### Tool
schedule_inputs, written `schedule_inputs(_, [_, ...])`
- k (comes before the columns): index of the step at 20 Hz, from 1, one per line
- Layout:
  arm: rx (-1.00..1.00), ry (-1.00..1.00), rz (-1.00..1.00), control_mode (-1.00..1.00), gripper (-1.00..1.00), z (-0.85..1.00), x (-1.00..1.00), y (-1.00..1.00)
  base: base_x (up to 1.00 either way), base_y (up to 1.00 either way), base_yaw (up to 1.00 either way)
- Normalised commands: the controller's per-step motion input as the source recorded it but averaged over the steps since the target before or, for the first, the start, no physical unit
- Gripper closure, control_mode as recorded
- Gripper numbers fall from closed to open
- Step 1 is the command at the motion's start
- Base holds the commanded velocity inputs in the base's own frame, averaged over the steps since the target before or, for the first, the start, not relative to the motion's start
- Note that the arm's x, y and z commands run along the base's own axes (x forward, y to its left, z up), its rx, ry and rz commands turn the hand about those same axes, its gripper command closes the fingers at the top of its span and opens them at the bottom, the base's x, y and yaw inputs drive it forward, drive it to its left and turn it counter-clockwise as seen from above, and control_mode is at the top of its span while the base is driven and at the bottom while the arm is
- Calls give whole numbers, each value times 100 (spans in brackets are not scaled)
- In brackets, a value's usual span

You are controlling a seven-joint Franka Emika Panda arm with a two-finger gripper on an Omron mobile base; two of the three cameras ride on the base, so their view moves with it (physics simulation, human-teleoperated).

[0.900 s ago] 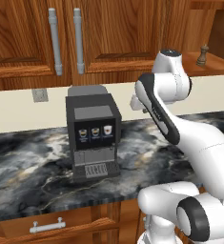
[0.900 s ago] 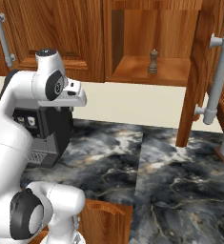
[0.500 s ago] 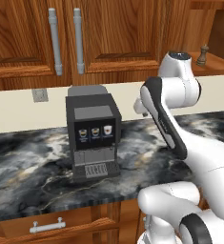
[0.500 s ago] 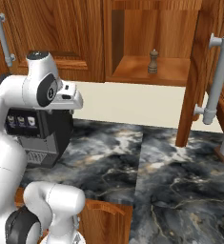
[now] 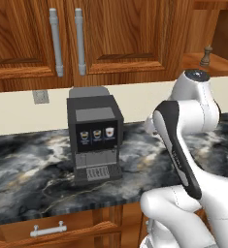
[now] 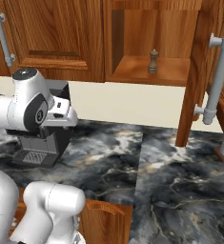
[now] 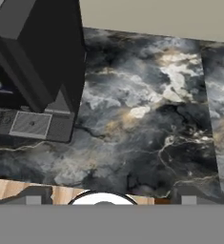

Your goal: Retrieve the shaker from the cabinet and place it next the steak on a plate on the dining table.

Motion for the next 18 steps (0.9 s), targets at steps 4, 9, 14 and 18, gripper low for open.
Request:
schedule_inputs(4, [0, -17, 0, -100, -100, 13, -63, -22, 0, 0, 0])
schedule_inputs(9, [0, -33, 0, -100, -100, 48, -50, -30, 0, 0, 0])
schedule_inputs(14, [3, -25, 0, -100, -100, 65, -43, -44, 0, 0, 0])
schedule_inputs(18, [0, -29, 0, -100, -100, 59, -14, -28, 0, 0, 0])
